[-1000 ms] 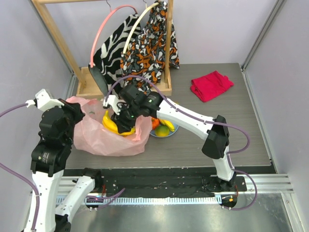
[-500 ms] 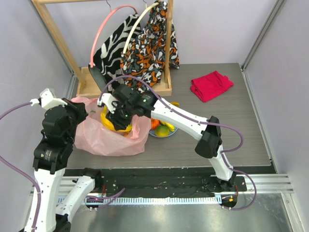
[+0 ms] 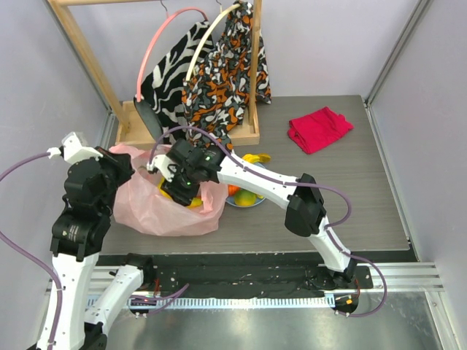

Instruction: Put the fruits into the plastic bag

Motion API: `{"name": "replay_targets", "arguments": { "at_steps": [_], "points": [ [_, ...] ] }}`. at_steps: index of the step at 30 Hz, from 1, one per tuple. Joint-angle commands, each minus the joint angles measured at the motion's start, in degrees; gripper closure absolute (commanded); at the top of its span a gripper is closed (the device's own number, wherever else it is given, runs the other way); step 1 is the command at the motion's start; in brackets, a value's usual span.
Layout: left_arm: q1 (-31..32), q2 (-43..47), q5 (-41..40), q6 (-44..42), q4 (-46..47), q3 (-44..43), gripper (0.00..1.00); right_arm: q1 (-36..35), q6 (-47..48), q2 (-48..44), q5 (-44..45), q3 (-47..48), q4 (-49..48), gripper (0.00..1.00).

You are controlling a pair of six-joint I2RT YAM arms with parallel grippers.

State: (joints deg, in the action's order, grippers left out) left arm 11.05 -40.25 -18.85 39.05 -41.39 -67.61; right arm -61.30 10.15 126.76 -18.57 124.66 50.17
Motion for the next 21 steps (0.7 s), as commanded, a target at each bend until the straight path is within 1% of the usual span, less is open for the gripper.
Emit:
{"name": "replay_targets", "arguments": {
  "at_steps": [1, 5, 6, 8, 9, 12, 13, 14, 17, 21],
  "points": [
    [-0.3, 1.1, -0.9, 0.8, 2.2, 0.3, 1.00, -0.1, 1.0, -2.6, 2.8, -1.3, 0.4, 0.89],
    [-0.3, 1.1, -1.3, 1.1, 2.0, 0.8, 1.00, -0.1, 1.0, -3.8, 3.1, -3.7, 0.5, 0.78],
    [-0.3, 1.1, -1.4, 1.1, 2.1, 0.9, 1.00, -0.1, 1.1, -4.0, 3.4, -4.0, 0.2, 0.72],
    [-0.3, 1.1, -1.6, 1.1, 2.3, 0.7, 1.00, -0.2, 1.3, -4.5, 4.0, -3.9, 0.1, 0.66],
    [-0.3, 1.1, -1.6, 1.1, 2.4, 0.7, 1.00, -0.1, 1.4, -4.7, 4.2, -3.7, 0.0, 0.61],
    [-0.3, 1.0, -2.1, 0.9, 2.0, 0.6, 1.00, -0.1, 1.4, -5.6, 4.5, -3.6, -0.7, 0.53],
    [-0.3, 1.0, -2.2, 0.9, 1.9, 0.5, 1.00, -0.1, 1.1, -5.8, 4.5, -3.5, -0.9, 0.46],
    [-0.3, 1.0, -2.3, 0.9, 1.9, 0.6, 1.00, -0.1, 0.9, -6.2, 4.3, -3.4, -1.0, 0.33],
    [-0.3, 0.8, -2.7, 0.9, 1.6, 0.5, 1.00, 0.1, 0.1, -7.1, 4.2, -2.7, -1.9, 0.29],
    [-0.3, 0.6, -2.8, 0.7, 1.5, 0.3, 1.00, 0.5, -1.4, -9.0, 3.8, -1.4, -4.5, 0.28]
  ]
}}
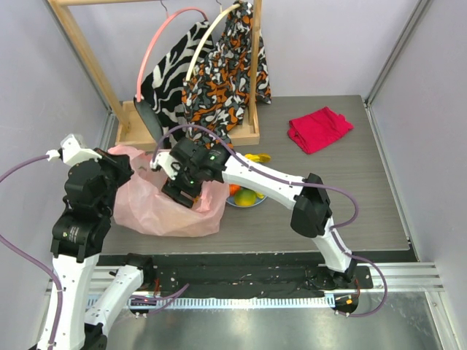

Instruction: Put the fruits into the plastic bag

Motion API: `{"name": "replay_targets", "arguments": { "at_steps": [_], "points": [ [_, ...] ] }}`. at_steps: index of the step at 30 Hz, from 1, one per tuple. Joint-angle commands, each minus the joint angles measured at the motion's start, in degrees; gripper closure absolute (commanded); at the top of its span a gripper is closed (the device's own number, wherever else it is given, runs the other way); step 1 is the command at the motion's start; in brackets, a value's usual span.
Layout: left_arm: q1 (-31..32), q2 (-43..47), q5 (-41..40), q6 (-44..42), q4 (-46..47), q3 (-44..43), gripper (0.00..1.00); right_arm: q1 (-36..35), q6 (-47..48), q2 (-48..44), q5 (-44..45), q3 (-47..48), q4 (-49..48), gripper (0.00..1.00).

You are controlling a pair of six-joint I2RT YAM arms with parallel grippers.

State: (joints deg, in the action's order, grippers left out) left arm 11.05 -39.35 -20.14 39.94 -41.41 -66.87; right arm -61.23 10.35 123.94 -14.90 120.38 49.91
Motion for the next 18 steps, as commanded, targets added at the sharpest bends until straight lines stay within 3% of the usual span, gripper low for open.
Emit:
{"name": "replay_targets", "arguments": {
  "at_steps": [1, 11, 18],
  "points": [
    [-0.3, -0.2, -1.5, -0.2, 1.4, -0.5, 1.00, 0.3, -1.9, -6.6, 0.0, 3.3, -4.7, 0.28],
    [-0.4, -0.5, -1.5, -0.3, 0.6, -0.5, 1.00, 1.0, -7.4, -18.3, -1.0, -2.4, -18.4, 0.27],
    [-0.3, -0.5, -1.8, -0.3, 0.7, -0.6, 1.00, 5.4, -10.3, -28.2, 10.7, -9.6, -24.7, 0.28]
  ]
}}
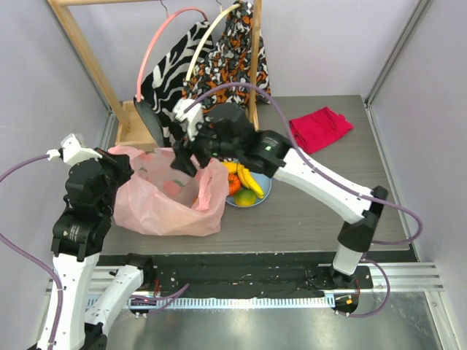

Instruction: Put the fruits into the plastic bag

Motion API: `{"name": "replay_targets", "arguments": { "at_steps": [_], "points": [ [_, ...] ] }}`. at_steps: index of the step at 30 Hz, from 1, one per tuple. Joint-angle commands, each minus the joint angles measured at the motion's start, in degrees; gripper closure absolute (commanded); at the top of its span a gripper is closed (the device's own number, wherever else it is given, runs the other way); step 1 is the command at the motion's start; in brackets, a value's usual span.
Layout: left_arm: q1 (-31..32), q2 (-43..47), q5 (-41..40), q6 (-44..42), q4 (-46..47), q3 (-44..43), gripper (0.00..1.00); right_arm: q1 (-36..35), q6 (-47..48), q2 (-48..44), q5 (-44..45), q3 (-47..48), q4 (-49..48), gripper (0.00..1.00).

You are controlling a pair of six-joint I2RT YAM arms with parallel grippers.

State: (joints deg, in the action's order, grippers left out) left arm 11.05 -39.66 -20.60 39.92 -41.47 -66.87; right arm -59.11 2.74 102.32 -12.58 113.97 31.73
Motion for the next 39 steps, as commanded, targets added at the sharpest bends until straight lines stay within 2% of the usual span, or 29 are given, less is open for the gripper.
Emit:
{"name": "replay_targets", "arguments": {
  "at_steps": [1, 4, 5, 10, 12, 18, 28, 39],
  "points": [
    [-0.4, -0.2, -1.4, -0.2, 0.9, -0.7, 1.00, 4.3, -2.7, -7.7, 9.6, -6.2, -6.7, 0.28],
    [-0.4, -0.5, -1.5, 0.0, 1.1, -0.5, 1.00, 10.4, -7.7, -13.1, 12.3, -14.6, -7.9, 0.29],
    [-0.4, -0.4, -1.5, 0.0, 1.5, -0.5, 1.00, 14.6, -10.4, -14.4, 14.1, -16.7, -8.0, 0.30],
    [-0.3, -1.0, -1.1, 0.0, 2.4, -0.5, 1.00, 24.6, -13.5, -20.8, 14.2, -29.3, -5.3, 0.33],
    [-0.3, -1.2, -0.8, 0.0, 2.7, -0.4, 1.00, 27.3, -13.8, -21.3, 14.4, -31.3, -2.3, 0.36],
    [-0.3, -1.6, -0.5, -0.2, 2.8, -0.3, 1.00, 28.9, -15.0, -17.5, 13.3, -36.3, 0.3, 0.37],
    [-0.4, -2.3, -0.1, 0.0, 4.2, 0.1, 1.00, 28.5, -15.3, -9.2, 1.9, -38.3, -1.8, 0.41],
    [-0.3, -2.3, -0.1, 0.0, 3.3, 0.3, 1.00, 26.3, -12.9, -3.4, 0.6, -38.7, -3.1, 0.43]
  ]
}}
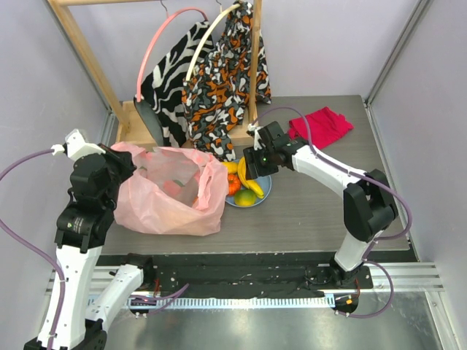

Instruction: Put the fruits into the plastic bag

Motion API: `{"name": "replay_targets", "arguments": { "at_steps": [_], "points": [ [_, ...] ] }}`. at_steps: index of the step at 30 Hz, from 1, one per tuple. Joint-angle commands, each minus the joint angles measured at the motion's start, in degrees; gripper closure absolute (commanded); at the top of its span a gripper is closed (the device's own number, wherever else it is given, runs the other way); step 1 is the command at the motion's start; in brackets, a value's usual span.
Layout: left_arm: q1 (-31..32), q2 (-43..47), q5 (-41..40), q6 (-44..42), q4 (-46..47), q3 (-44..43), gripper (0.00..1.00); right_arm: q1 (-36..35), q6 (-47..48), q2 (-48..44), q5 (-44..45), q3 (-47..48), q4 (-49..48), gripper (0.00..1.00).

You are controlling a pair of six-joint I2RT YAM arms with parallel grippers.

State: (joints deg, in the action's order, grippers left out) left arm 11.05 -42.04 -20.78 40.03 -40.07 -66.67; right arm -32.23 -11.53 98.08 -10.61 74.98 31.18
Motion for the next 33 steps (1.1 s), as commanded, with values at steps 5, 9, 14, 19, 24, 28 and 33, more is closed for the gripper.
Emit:
{"name": "replay_targets", "arguments": {
  "at_steps": [5, 9, 14, 19, 24, 28, 33],
  "points": [
    [-0.4, 0.6, -0.5, -0.1, 0.4, -0.2, 1.00, -0.6, 2.5, 3.4, -1.7, 1.8, -2.7, 0.43],
    [-0.3, 1.3, -1.0, -0.4, 0.3, -0.2, 1.00, -0.5, 3.1, 4.6, -2.1, 2.8, -2.9, 0.44],
    [-0.3, 1.8, -0.6, 0.8, -0.5, 0.1, 1.00, -0.6, 3.5, 5.2, -3.5, 2.3, -2.9, 0.46],
    [-0.3, 2.7, -0.9, 1.5, -0.6, 0.5, 1.00, -0.6, 3.8, 5.9, -4.2, 2.1, -3.2, 0.48],
    [-0.3, 3.3, -1.1, 1.5, -1.4, 0.1, 1.00, -0.5, 4.2, 6.7, -4.7, 1.9, -3.4, 0.53],
    [-0.3, 4.1, -1.7, 1.5, -2.5, 0.0, 1.00, 0.0, 5.0, 6.9, -4.9, 1.2, -3.5, 0.59],
    [-0.3, 5.0, -1.9, 1.5, -3.4, -0.2, 1.00, 0.5, 5.2, 6.2, -5.5, 0.6, -3.6, 0.72]
  ]
}}
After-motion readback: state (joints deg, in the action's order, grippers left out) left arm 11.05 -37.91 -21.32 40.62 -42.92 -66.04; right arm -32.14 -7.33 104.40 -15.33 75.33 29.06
